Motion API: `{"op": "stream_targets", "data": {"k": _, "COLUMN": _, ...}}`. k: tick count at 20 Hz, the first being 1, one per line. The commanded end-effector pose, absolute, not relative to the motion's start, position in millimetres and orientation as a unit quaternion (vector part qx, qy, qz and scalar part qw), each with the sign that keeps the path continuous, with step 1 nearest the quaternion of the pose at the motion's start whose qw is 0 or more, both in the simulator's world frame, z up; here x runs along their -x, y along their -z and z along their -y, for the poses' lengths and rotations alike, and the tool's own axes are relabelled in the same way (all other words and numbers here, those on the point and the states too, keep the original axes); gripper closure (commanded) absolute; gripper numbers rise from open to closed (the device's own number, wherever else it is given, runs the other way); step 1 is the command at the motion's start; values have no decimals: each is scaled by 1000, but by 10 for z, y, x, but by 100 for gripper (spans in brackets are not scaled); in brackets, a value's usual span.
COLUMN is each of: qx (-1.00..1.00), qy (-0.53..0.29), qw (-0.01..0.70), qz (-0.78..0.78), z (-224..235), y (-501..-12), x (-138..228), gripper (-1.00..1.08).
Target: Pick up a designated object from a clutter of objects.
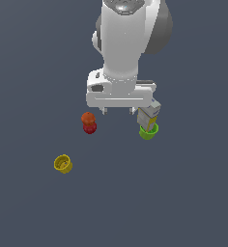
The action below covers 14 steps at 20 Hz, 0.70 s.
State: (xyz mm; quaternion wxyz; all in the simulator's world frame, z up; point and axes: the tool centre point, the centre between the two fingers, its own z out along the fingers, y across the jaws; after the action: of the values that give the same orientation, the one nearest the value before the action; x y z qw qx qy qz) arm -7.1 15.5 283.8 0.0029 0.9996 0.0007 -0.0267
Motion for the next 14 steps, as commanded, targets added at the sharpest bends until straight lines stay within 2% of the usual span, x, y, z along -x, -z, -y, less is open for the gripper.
{"op": "stream_targets", "data": {"k": 1, "qx": -1000, "qy": 27, "qw": 3, "qz": -1, "z": -155, "y": -2838, "x": 71, "gripper": -92}}
{"op": "stream_targets", "data": {"k": 14, "qx": -1000, "qy": 11, "qw": 6, "qz": 20, "z": -15, "y": -3000, "x": 36, "gripper": -92}}
